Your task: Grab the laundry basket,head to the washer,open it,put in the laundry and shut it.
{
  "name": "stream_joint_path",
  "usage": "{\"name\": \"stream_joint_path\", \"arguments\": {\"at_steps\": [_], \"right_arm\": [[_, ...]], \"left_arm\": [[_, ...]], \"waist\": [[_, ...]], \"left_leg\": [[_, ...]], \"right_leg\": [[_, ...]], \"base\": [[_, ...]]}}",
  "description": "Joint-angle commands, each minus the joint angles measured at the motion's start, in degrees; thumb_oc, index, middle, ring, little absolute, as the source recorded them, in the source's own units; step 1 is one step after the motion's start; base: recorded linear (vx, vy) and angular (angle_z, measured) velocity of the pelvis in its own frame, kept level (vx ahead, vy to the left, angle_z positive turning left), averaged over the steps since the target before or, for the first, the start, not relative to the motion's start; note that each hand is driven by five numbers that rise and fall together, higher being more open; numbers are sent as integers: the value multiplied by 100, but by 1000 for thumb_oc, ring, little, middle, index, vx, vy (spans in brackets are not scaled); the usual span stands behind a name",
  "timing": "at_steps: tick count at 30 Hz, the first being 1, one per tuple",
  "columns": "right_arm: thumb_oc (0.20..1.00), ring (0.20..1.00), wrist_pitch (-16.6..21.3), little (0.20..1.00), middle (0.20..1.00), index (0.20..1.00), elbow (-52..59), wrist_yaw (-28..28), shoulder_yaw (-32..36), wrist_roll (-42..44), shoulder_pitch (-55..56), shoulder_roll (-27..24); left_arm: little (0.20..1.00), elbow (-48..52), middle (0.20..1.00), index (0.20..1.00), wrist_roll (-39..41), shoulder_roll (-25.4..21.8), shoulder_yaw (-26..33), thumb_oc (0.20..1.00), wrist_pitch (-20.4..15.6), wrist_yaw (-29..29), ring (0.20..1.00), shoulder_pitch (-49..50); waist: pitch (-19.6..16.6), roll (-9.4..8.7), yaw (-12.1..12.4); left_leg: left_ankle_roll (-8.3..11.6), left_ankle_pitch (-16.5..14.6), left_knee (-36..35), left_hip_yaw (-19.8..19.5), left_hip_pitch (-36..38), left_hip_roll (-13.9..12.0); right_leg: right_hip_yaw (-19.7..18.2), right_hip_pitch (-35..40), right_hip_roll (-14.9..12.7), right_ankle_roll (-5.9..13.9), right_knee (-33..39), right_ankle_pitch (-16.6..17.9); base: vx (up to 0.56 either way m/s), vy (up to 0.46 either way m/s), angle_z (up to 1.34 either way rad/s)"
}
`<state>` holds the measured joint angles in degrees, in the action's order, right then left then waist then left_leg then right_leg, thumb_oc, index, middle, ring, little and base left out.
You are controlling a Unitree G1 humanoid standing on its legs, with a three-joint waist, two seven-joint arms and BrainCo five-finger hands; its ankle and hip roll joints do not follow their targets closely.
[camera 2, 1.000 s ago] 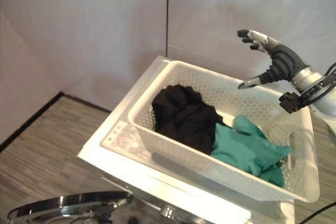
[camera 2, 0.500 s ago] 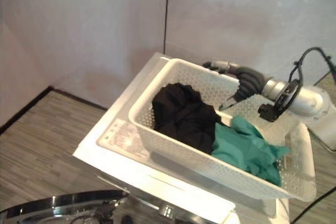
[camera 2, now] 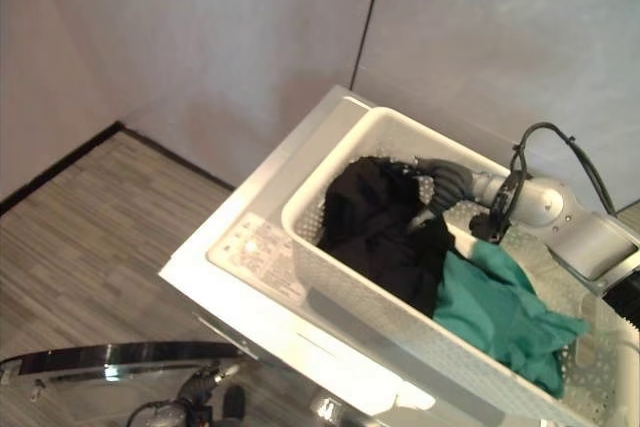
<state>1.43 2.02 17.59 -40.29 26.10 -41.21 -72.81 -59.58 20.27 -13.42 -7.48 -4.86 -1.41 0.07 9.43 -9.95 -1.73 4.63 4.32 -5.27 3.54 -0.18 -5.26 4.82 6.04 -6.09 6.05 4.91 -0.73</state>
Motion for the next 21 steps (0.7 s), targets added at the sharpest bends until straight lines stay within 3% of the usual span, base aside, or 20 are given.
{"name": "stream_joint_path", "arguments": {"at_steps": [1,10,15,21], "right_arm": [[1000,1000,78,1000,1000,1000,-118,-185,-211,-106,-616,-2],[1000,1000,24,1000,1000,1000,-154,-261,-561,-359,-925,519],[1000,1000,-218,1000,1000,1000,-629,-104,-963,-871,-827,1052],[1000,1000,-360,1000,1000,1000,-909,105,-1082,-1092,-645,1289]], "left_arm": [[1000,-65,1000,1000,126,-185,-135,1000,-161,23,1000,-179],[1000,-162,1000,1000,247,-153,-124,1000,-148,155,1000,-295],[1000,6,1000,1000,451,-141,-225,1000,-159,193,1000,-379],[1000,-115,1000,1000,442,-123,-246,1000,-102,188,1000,-369]], "waist": [[-103,-77,277],[68,-92,370],[290,-109,462],[267,-93,463]], "left_leg": [[348,-853,552,168,412,-641],[371,-827,623,72,187,-669],[378,-800,719,-57,-29,-693],[378,-790,705,-121,-55,-701]], "right_leg": [[119,-933,-716,456,-544,427],[200,-1013,-697,428,-503,449],[239,-1093,-682,393,-519,450],[275,-1055,-654,367,-520,399]], "base": [[0,0,0],[-5,-11,3],[-40,-26,4],[14,-10,8]]}}
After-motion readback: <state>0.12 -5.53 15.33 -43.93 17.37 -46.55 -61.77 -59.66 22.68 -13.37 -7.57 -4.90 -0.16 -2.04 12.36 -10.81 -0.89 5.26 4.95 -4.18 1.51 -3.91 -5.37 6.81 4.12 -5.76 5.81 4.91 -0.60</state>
